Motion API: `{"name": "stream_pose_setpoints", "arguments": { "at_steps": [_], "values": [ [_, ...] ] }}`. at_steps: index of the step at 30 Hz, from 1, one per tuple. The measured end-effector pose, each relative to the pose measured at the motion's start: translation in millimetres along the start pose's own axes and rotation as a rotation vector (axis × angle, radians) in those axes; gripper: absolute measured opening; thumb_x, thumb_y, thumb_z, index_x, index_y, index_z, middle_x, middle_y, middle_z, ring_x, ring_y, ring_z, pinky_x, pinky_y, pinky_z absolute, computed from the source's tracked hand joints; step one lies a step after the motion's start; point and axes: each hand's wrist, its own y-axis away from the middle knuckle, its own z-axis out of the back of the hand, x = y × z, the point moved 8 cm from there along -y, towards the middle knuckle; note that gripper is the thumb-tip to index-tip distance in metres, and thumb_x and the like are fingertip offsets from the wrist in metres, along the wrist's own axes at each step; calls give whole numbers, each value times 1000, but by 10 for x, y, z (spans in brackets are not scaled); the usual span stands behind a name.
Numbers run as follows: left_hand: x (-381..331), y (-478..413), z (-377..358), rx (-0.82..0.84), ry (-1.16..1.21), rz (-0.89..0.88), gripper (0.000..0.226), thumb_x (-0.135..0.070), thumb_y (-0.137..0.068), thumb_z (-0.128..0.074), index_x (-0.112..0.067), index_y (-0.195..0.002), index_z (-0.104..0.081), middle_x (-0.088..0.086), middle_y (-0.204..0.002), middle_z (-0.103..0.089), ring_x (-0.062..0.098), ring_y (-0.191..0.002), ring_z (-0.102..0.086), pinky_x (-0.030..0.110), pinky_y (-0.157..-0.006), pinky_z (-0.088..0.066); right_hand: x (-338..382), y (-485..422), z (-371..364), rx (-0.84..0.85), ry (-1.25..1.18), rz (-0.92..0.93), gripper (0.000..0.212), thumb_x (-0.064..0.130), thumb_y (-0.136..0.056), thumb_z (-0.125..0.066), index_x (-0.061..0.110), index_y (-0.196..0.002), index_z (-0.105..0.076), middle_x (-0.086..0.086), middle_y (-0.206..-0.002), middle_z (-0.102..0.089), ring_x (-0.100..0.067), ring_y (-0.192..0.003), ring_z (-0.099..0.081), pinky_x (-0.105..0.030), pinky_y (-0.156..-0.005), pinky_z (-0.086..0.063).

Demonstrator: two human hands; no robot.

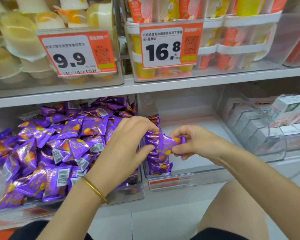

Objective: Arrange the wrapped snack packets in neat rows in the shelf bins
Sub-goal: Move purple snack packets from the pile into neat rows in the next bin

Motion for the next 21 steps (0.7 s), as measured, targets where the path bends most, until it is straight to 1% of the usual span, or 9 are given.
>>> {"name": "stream_pose_setpoints", "arguments": {
  "at_steps": [3,5,7,9,11,13,17,19,21],
  "values": [
    [18,-66,-83,43,-4,16,24,-24,-81,-54,-25,-105,-59,-7,-109,-57,14,-104,-48,17,-92,-31,-179,-16,69,3,155,8,33,-14,-74,-67,17,-83,-64,-11,-80,-60,-20,-70,-52,-30,-65,-46],
    [5,-94,-205,105,33,20,22,-12,-83,-57,-18,-103,-64,-5,-106,-57,8,-96,-49,11,-84,-34,-292,-9,9,79,236,-6,32,-13,-73,-68,18,-84,-67,-11,-82,-63,-16,-69,-52,-29,-67,-44],
    [-34,-129,-336,200,73,35,23,-3,-86,-57,-14,-105,-65,-2,-105,-56,2,-87,-47,4,-78,-33,-373,-14,-43,135,331,-18,30,-10,-74,-68,16,-89,-70,1,-76,-62,-3,-57,-50,-18,-60,-41],
    [-52,-182,-502,321,22,44,27,-4,-90,-54,-14,-114,-62,0,-111,-55,9,-96,-50,7,-82,-32,-397,-32,-62,151,393,-16,30,-9,-75,-66,15,-93,-71,9,-73,-58,2,-46,-43,-14,-51,-35],
    [-20,-267,-688,461,-82,48,29,-10,-92,-52,-16,-119,-59,0,-117,-54,14,-110,-49,16,-91,-32,-415,-38,-52,161,427,-22,30,-9,-77,-64,12,-97,-72,7,-74,-57,4,-45,-46,-10,-49,-34],
    [-34,-365,-879,617,-135,17,26,-13,-90,-55,-16,-115,-61,1,-114,-57,16,-109,-51,23,-92,-36,-457,-27,-45,191,477,-36,29,-7,-80,-63,12,-100,-71,4,-81,-61,9,-49,-49,-7,-51,-36],
    [-64,-458,-1256,932,-172,-27,19,-18,-85,-65,-14,-103,-69,-1,-89,-65,12,-77,-53,21,-67,-38,-604,-13,17,194,436,-114,27,-6,-80,-60,17,-94,-66,-12,-95,-70,-5,-58,-57,-20,-59,-49],
    [-60,-446,-1405,1040,-159,-39,17,-20,-82,-69,-13,-98,-71,-10,-68,-56,5,-61,-48,18,-54,-35,-647,-6,59,192,409,-141,23,-7,-80,-59,15,-89,-62,-17,-93,-71,-13,-63,-59,-23,-61,-48],
    [-24,-424,-1530,1095,-161,-50,17,-24,-80,-72,-12,-91,-71,-15,-60,-49,5,-60,-48,15,-54,-37,-668,-6,83,207,372,-146,24,-8,-80,-58,15,-83,-64,-18,-91,-71,-13,-65,-60,-22,-61,-49]
  ]
}}
